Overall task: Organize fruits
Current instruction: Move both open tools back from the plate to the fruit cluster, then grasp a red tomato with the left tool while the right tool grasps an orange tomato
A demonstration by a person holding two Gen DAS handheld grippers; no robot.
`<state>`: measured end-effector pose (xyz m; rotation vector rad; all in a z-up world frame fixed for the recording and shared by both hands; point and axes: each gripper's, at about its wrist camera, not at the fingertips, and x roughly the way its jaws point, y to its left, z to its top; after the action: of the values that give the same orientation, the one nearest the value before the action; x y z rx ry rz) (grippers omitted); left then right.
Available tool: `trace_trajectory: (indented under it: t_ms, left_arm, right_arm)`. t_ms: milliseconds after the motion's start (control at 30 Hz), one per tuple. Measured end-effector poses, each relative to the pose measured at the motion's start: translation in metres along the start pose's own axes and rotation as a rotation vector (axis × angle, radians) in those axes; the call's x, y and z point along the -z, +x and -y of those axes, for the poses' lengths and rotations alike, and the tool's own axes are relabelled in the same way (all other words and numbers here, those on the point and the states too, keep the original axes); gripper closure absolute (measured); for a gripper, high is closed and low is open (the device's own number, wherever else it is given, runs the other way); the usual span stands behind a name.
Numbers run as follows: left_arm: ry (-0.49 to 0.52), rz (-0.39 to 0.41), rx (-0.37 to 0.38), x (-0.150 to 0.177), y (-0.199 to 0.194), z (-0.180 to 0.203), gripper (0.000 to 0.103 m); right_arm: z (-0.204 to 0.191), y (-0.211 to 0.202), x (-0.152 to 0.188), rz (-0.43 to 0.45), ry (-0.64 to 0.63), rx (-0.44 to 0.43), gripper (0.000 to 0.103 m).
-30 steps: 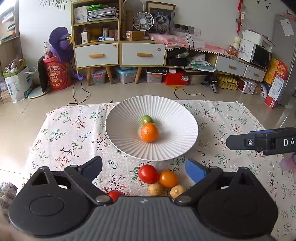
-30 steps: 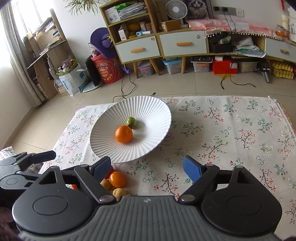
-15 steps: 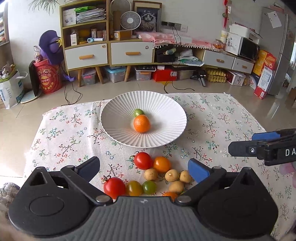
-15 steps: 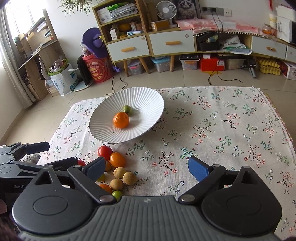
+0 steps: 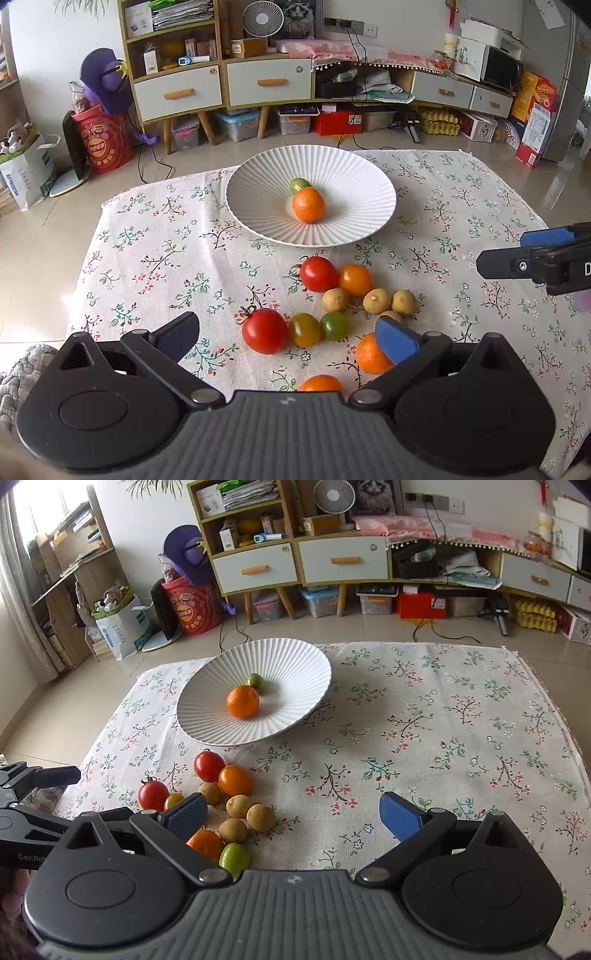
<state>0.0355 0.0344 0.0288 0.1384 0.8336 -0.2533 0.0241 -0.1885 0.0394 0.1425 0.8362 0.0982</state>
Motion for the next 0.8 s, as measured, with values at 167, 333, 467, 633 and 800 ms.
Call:
trace_trajectory:
  t_ms: [167, 333, 467, 633, 800]
  left_arm:
    - [-0.017, 0.007, -0.023, 0.003, 0.008, -0.018, 0.006]
    - [-0.063, 0.016, -0.021, 0.009, 0.017, -0.035, 0.006]
    - [-0.085, -0.008, -0.003, 0.008, 0.028, -0.040, 0.006]
    - [-0.103, -0.053, 0.022, 0.007, 0.036, -0.045, 0.011]
    - [-0.035, -0.075, 0.040, 0.007, 0.037, -0.042, 0.028]
  right_arm:
    - [-0.009, 0.018, 0.001, -0.020, -0.073, -0.048, 0.003]
    - [-0.016, 0.031, 0.000, -0.015, -0.141, -0.090, 0.003]
    - [-0.016, 0.039, 0.000, -0.004, -0.148, -0.121, 0.003]
    - [-0.020, 0.052, 0.004, -0.026, -0.185, -0.129, 0.004]
    - [-0.017, 0.061, 0.009, -0.009, -0.212, -0.075, 0.019]
